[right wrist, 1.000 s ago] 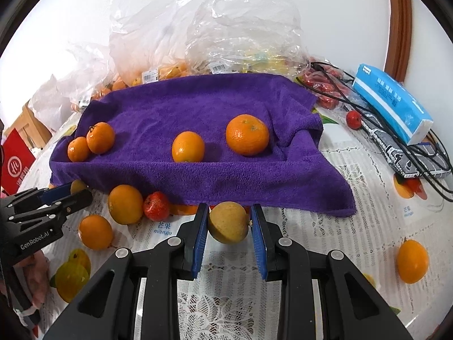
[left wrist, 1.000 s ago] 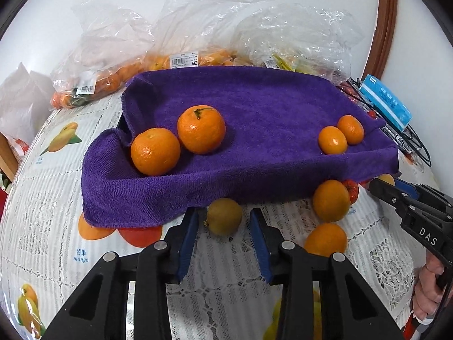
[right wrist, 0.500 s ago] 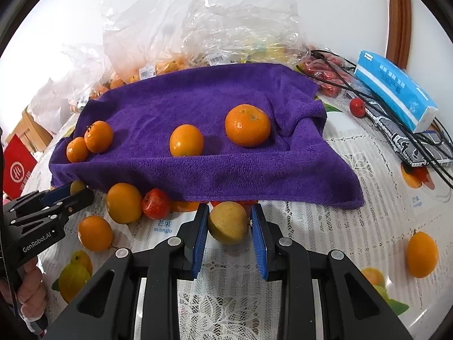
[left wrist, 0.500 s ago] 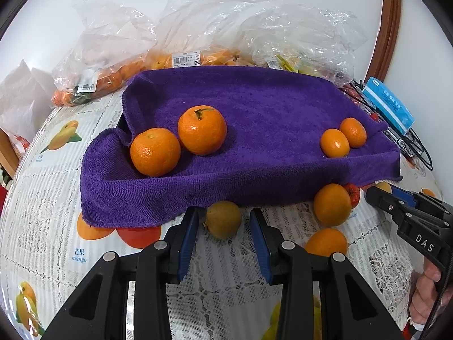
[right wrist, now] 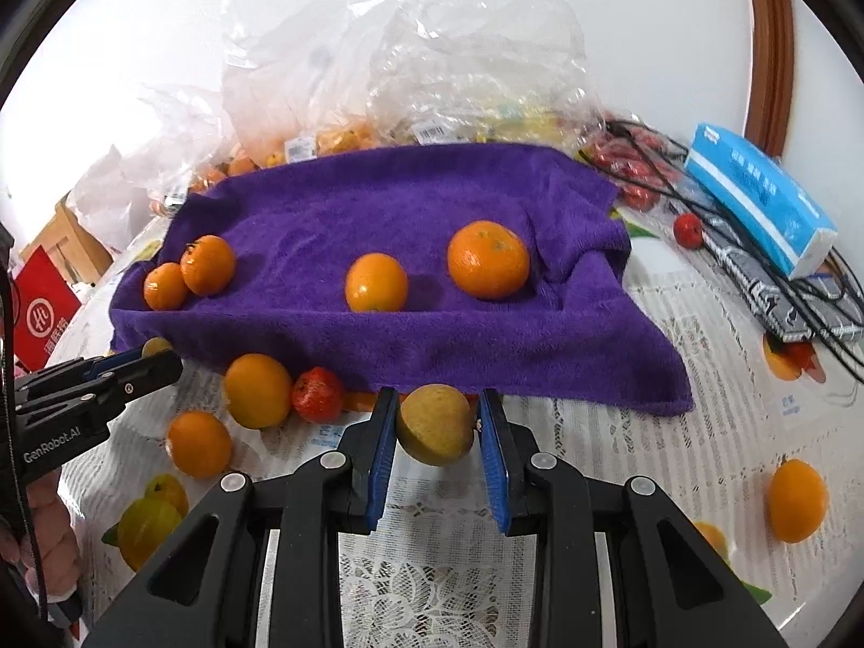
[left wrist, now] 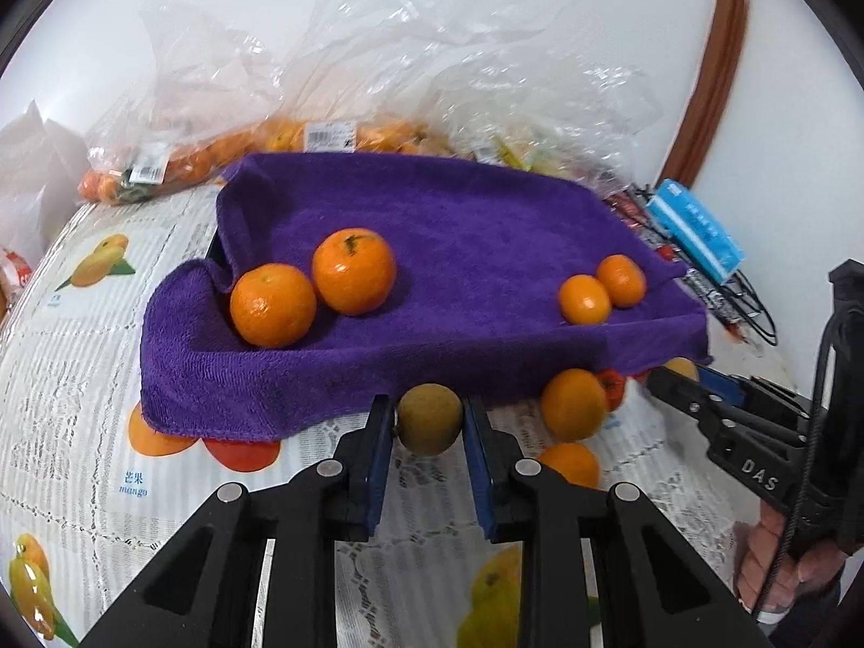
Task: Organize fruits
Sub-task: 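Lift both yellow fruits and carry them over the purple towel, then lower and open the right tool on the towel while the left tool releases its fruit, then withdraw both open tools back toward the fruits on the tablecloth, then close the right tool on a red fruit on the tablecloth, then grasp an orange with the left tool while the right tool lifts the red fruit, then carry the red fruit with the right tool while the left tool carries its orange toward the towel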
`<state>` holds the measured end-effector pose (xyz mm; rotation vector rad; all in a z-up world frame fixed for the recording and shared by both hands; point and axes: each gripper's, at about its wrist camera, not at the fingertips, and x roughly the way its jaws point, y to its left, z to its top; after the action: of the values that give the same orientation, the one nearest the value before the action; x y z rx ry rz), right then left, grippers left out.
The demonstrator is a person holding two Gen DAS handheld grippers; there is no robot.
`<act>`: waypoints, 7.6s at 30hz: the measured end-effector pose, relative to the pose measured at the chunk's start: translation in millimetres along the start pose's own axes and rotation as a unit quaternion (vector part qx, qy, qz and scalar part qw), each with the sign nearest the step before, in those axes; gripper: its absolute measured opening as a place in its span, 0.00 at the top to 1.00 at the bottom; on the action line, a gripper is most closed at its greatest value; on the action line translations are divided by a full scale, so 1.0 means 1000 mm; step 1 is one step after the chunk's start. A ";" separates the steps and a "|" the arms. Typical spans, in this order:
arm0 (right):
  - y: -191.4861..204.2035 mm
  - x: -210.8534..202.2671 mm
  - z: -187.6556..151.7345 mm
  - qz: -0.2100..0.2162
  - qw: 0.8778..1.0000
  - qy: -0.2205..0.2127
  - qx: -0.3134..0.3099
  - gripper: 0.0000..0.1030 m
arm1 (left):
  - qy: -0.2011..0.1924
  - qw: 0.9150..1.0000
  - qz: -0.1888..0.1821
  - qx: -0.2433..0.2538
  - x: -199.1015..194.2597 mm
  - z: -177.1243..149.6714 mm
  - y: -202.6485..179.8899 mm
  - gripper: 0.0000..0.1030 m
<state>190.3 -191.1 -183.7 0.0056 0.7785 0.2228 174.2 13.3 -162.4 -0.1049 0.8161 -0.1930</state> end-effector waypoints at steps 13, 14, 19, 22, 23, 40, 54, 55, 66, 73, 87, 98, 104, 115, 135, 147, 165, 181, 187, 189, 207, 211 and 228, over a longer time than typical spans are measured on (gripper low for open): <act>0.006 -0.034 0.015 0.023 0.999 -0.044 -0.004 0.71 | -0.016 1.000 -0.017 -0.013 -0.025 0.020 0.001 0.76; 0.005 -0.038 0.021 0.022 0.999 -0.049 -0.003 0.71 | -0.020 1.000 -0.013 -0.015 -0.027 0.027 0.000 0.76; 0.001 -0.048 0.048 0.012 0.997 -0.072 -0.005 0.71 | -0.035 0.999 -0.003 -0.011 -0.026 0.054 -0.007 0.76; 0.001 -0.050 0.067 0.008 0.997 -0.077 -0.005 0.71 | -0.043 0.999 -0.002 -0.013 -0.022 0.070 -0.012 0.76; 0.001 -0.050 0.075 0.008 0.997 -0.082 -0.008 0.71 | -0.048 0.999 0.001 -0.011 -0.022 0.074 -0.015 0.76; -0.003 0.008 0.064 0.016 0.999 -0.046 -0.012 0.71 | -0.065 0.997 0.030 -0.025 0.018 0.062 -0.018 0.76; -0.005 0.027 0.061 0.020 1.000 -0.009 -0.008 0.71 | -0.063 0.997 0.023 -0.031 0.024 0.060 -0.014 0.76; -0.006 0.028 0.061 0.021 1.000 -0.008 -0.008 0.71 | -0.062 0.997 0.023 -0.031 0.025 0.060 -0.014 0.76; -0.010 0.023 0.062 0.028 1.000 -0.013 -0.005 0.60 | -0.047 0.998 0.020 -0.021 0.036 0.057 -0.017 0.76; -0.021 0.020 0.064 0.029 0.999 -0.018 0.016 0.60 | -0.039 0.999 0.019 -0.020 0.039 0.055 -0.018 0.75; -0.018 0.012 0.063 0.036 0.999 -0.031 0.016 0.60 | -0.026 0.999 0.002 -0.020 0.037 0.056 -0.019 0.75; -0.008 0.000 0.059 0.027 0.999 -0.042 -0.001 0.60 | -0.041 0.998 0.009 -0.049 0.016 0.054 0.001 0.69; 0.000 -0.008 0.039 0.040 0.999 -0.016 0.007 0.68 | -0.039 0.998 0.030 -0.046 -0.003 0.026 0.013 0.69; 0.035 -0.005 0.001 0.048 0.998 0.031 -0.037 0.72 | -0.044 0.997 0.040 -0.048 -0.032 -0.008 0.038 0.69; 0.062 0.016 0.004 -0.018 0.994 0.033 -0.101 0.74 | -0.043 0.995 0.016 -0.088 -0.035 -0.012 0.055 0.69; 0.063 0.027 0.007 -0.004 0.995 0.043 -0.094 0.70 | -0.038 0.995 0.020 -0.086 -0.032 -0.012 0.052 0.69; 0.034 -0.017 -0.010 0.003 0.999 0.018 -0.050 0.75 | -0.026 0.998 0.019 -0.049 -0.024 -0.016 0.040 0.69; -0.007 -0.078 -0.061 -0.020 1.000 0.006 0.004 0.75 | 0.001 0.999 -0.031 -0.015 -0.028 -0.034 0.013 0.56; -0.028 -0.093 -0.074 -0.041 0.999 -0.002 0.012 0.75 | -0.002 0.999 -0.040 0.019 -0.030 -0.038 -0.020 0.52; -0.041 -0.097 -0.078 -0.050 0.998 -0.003 0.024 0.75 | -0.001 0.999 -0.045 0.028 -0.026 -0.035 -0.032 0.52; -0.081 -0.103 -0.087 -0.065 0.995 -0.012 0.069 0.75 | 0.030 0.998 -0.001 0.053 0.015 -0.027 -0.060 0.60; -0.079 -0.101 -0.084 -0.058 0.996 -0.012 0.070 0.75 | 0.027 0.997 0.015 0.068 0.014 -0.030 -0.066 0.68; -0.052 -0.104 -0.075 -0.054 0.997 -0.020 0.047 0.75 | 0.021 0.999 -0.004 0.049 0.004 -0.036 -0.059 0.68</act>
<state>76.6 -269.1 -169.3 0.0569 0.7462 0.0837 143.1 -46.1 -179.7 -0.0117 0.8458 -0.2441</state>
